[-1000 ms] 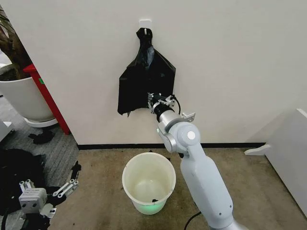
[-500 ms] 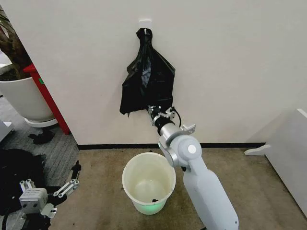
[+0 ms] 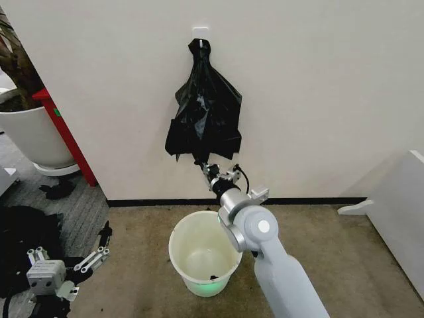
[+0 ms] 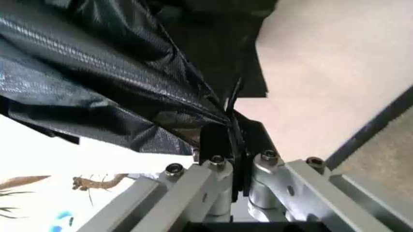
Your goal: Place the garbage bag over the trash bin.
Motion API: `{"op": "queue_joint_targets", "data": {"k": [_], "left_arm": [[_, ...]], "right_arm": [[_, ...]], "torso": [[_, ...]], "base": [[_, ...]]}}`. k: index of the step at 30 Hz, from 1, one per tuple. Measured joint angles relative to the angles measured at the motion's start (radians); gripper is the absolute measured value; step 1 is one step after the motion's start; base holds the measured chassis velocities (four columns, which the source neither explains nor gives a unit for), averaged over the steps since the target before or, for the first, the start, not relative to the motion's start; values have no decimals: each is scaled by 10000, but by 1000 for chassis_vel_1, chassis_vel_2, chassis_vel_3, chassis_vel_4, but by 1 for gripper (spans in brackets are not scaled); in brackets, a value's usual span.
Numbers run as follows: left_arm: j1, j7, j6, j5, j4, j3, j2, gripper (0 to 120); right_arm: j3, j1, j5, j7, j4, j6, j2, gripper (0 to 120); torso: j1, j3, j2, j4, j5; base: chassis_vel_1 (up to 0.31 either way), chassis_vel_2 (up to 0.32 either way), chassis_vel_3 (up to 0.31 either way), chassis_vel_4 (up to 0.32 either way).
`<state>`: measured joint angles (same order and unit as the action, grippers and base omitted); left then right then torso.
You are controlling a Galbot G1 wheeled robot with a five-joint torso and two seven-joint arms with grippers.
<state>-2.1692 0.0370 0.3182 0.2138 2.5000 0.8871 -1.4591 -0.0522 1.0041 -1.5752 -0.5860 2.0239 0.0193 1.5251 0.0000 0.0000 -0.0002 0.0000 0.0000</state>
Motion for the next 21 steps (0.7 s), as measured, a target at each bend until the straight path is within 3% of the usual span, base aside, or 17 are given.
{"op": "queue_joint_targets", "data": {"k": [11, 21], "left_arm": [[69, 14, 15, 13, 0, -9, 16, 100], [112, 23, 15, 24, 0, -15, 21, 100]], "right_arm": [[58, 481, 247, 66, 243, 22, 6, 0], [-28, -329, 318, -212, 734, 90, -352, 0]], "torso": [[0, 0, 0, 0, 0], [0, 1, 1, 0, -1]], "base": [[0, 0, 0, 0], [0, 0, 0, 0]]}}
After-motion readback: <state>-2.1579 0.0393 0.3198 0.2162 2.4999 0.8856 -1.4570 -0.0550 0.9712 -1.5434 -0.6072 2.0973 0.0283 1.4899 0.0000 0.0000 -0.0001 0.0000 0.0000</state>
